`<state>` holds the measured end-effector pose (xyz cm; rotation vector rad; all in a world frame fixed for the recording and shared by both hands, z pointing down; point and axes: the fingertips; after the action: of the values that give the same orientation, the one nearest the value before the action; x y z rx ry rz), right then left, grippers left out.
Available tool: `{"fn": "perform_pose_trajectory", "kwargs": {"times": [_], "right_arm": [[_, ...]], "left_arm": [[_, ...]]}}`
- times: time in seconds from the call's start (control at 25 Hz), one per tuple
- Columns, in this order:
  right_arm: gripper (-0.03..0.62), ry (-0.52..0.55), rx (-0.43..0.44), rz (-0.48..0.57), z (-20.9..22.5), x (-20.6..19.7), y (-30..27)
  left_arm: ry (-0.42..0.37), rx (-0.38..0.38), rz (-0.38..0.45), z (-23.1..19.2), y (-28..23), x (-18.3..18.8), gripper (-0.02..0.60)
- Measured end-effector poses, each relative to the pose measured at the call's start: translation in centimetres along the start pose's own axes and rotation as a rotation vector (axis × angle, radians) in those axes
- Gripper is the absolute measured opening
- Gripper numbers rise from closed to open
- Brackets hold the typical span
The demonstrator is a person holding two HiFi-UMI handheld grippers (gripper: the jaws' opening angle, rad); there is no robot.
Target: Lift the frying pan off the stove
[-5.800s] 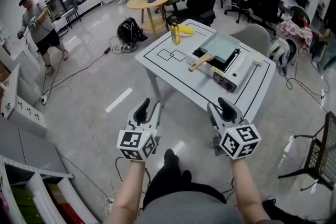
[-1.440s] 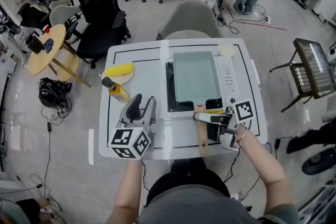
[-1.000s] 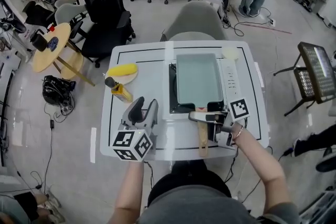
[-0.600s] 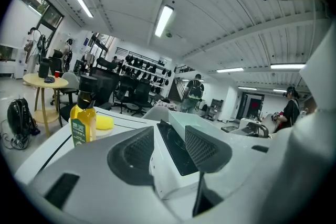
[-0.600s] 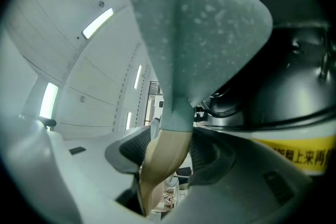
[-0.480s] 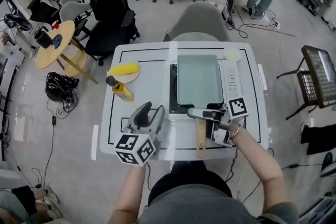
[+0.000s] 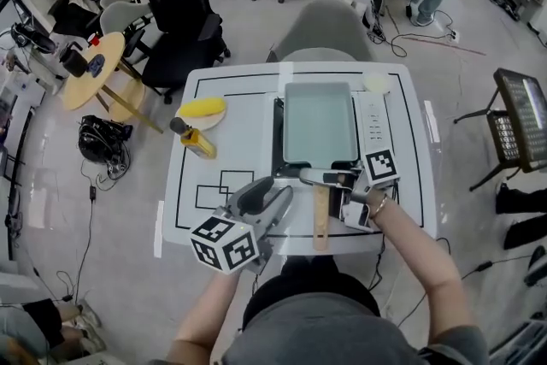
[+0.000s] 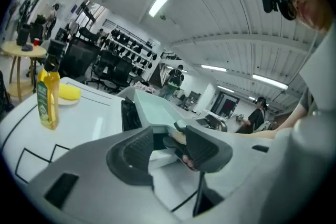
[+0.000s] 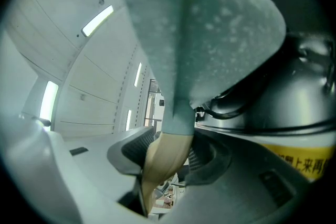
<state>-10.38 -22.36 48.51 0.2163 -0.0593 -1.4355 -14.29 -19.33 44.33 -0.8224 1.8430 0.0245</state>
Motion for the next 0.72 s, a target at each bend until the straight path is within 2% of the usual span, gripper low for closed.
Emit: {"fn": "perform_pose_trajectory", "kwargs": {"times": [0.12,0.32,0.56,0.72], "right_arm": [[0.176,-0.002,0.007,-0.001,-0.1,0.0,-0.1],[0.176,-0.009,0.011,-0.002,0.1,-0.1,-0.1],[0.175,-0.006,0.007,-0.013,0.1,-0.1,-0.1],[0.176,-0.001,0.018,-0.015,0.1,-0.1,-0.2]], "left_arm": [[0.085,-0.077,-0.068,1.5,-0.4,-1.0,0.193],[0.174,-0.157,-0.178,3.5,-1.3,-2.9,0.212],[0.412,-0.267,-0.254,5.1,-2.1,-3.5,0.224],[0.504,-0.325,-0.305,6.2,-2.7,-3.7,0.224]]}}
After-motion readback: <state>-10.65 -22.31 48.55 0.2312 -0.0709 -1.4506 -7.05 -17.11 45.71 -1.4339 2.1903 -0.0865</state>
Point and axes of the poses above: the fingertips, and each gripper's own axes: y backward along the fingers, z to its right, x out of its top, and after that the axes turned 10 degrees about x, right-handed
